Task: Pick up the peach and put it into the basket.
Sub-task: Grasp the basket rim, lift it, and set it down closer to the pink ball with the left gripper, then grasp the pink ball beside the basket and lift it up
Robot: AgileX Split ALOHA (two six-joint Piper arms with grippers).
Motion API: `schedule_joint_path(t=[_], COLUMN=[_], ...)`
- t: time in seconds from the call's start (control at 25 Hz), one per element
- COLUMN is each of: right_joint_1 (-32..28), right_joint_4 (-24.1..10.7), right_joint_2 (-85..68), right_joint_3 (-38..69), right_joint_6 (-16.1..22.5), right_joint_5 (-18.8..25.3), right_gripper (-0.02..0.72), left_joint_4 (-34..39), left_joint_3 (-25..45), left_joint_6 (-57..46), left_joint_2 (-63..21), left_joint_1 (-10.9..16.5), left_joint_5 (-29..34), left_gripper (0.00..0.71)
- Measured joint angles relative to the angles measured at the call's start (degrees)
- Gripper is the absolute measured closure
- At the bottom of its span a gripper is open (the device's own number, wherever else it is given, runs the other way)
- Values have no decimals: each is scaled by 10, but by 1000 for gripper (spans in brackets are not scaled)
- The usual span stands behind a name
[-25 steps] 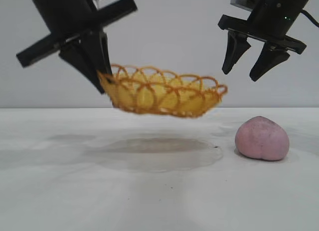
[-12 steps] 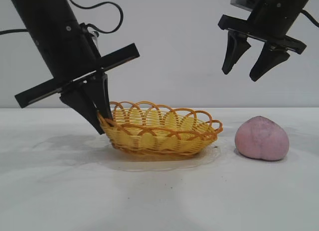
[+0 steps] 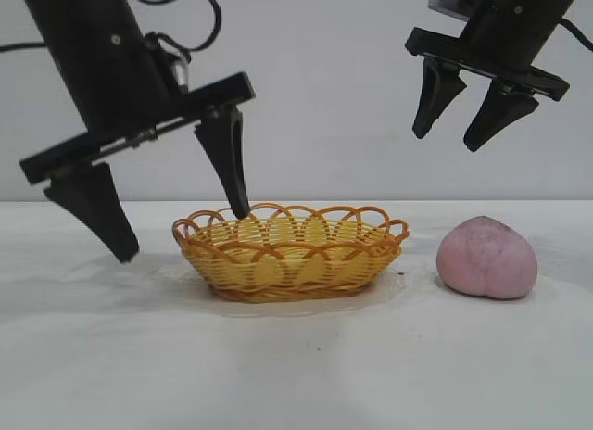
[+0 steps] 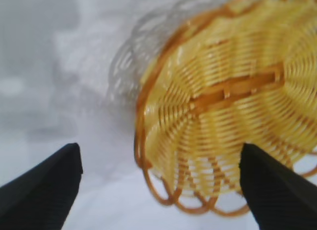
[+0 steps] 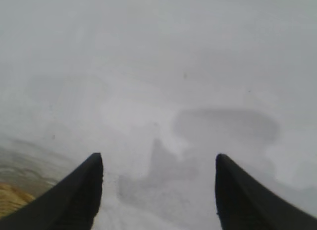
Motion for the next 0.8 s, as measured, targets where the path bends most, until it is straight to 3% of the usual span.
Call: schedule_joint_path(t=[0.16, 0.2, 0.28, 0.56, 0.72, 0.8], right_joint_1=[0, 0, 0, 0, 0, 0], right_joint_4=[0, 0, 0, 0, 0, 0], right_joint_2=[0, 0, 0, 0, 0, 0], right_joint_3=[0, 0, 0, 0, 0, 0], right_joint_6=[0, 0, 0, 0, 0, 0], right_joint_5=[0, 0, 1, 2, 2, 2], right_gripper=[283, 283, 283, 283, 283, 283], left_joint_4=[115, 144, 190, 267, 285, 290], left_joint_3=[-77, -99, -132, -168, -168, -168], left_joint_6=[0, 0, 1, 59, 67, 68], left_joint_2=[-11, -11, -11, -11, -11, -11], left_joint_1=[0, 0, 0, 1, 32, 63], left_joint_5=[91, 116, 155, 182, 200, 210], left_gripper=[128, 169, 170, 170, 170, 170])
